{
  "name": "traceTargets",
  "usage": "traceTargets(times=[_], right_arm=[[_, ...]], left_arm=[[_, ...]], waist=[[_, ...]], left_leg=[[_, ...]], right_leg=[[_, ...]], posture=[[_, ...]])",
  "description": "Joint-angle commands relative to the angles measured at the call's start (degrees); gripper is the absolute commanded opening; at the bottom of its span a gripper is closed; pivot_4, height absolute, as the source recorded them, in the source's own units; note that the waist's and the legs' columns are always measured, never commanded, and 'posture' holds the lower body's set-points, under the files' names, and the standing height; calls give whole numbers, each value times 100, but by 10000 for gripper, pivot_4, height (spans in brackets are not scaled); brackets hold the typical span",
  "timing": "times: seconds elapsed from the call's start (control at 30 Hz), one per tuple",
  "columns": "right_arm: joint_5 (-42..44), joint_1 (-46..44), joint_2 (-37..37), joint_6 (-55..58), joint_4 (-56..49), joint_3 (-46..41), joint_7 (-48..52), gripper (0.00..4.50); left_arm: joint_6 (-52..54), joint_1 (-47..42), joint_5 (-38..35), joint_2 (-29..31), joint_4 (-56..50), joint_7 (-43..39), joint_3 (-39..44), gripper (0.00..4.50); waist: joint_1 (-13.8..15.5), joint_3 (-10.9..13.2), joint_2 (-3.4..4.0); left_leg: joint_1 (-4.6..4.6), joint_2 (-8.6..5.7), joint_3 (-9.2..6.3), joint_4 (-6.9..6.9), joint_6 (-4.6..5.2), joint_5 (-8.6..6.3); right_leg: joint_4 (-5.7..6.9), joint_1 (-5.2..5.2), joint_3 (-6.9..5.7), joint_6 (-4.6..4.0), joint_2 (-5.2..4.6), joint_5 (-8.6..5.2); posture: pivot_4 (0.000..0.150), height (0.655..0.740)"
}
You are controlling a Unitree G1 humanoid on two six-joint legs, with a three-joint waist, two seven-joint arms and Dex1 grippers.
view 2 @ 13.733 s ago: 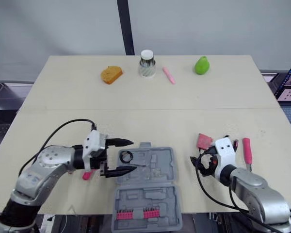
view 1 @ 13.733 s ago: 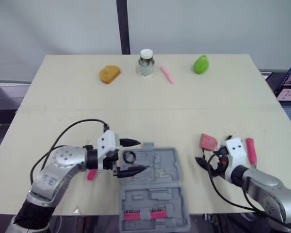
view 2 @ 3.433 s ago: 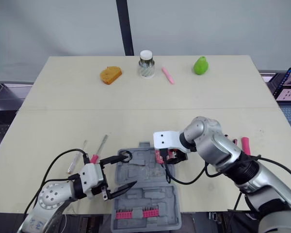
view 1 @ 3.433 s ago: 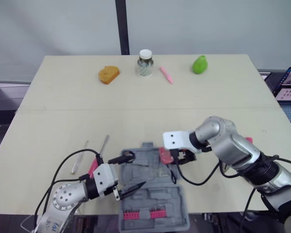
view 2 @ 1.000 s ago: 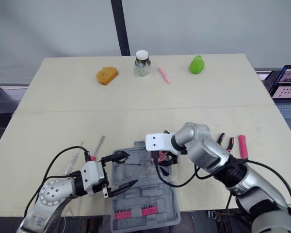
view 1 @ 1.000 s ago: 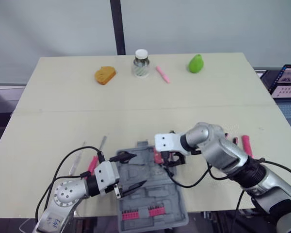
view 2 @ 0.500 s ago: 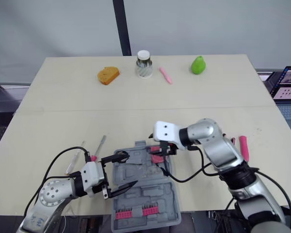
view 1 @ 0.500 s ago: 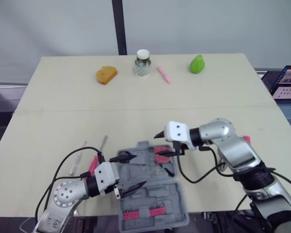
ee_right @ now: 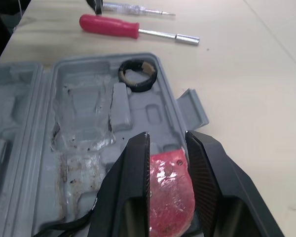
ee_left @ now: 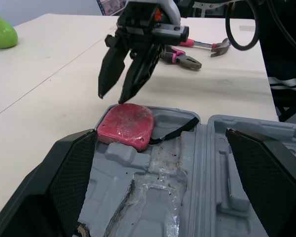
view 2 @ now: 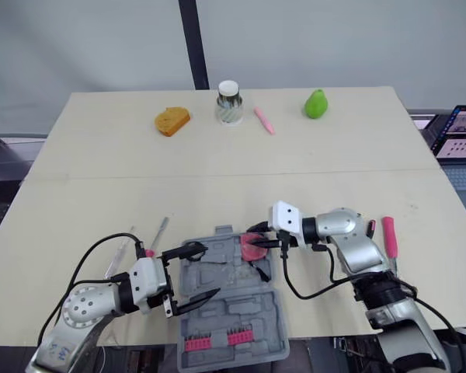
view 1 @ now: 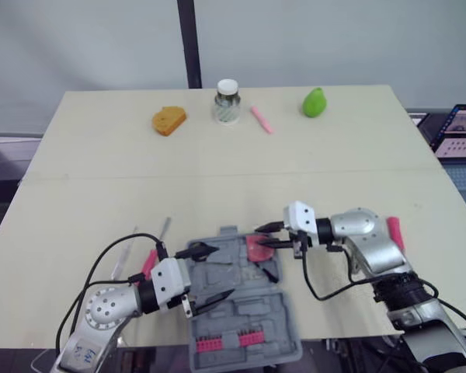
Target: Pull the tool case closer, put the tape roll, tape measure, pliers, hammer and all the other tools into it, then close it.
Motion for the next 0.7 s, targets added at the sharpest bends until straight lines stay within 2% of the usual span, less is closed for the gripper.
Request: traceTargets(times=[0.03, 0.7], right_arm=[[-20, 42, 78, -254, 135, 77, 114, 12316], [-640, -431, 430, -1236, 2577, 387, 335, 12316]], left_arm=[[-6, 70, -104, 60, -233, -18, 82, 45000], [138, 114, -128, 126, -379, -6, 119, 45000]], waist=[[-2, 0, 0], [-8, -5, -5]], left_leg=[[0, 0, 0, 0, 0, 0], [29, 2, -1, -2, -2, 1]], right_leg=[[0, 0, 0, 0, 0, 0], [1, 25, 2, -2, 1, 0]], posture=[[1500, 7400], [1500, 7400]])
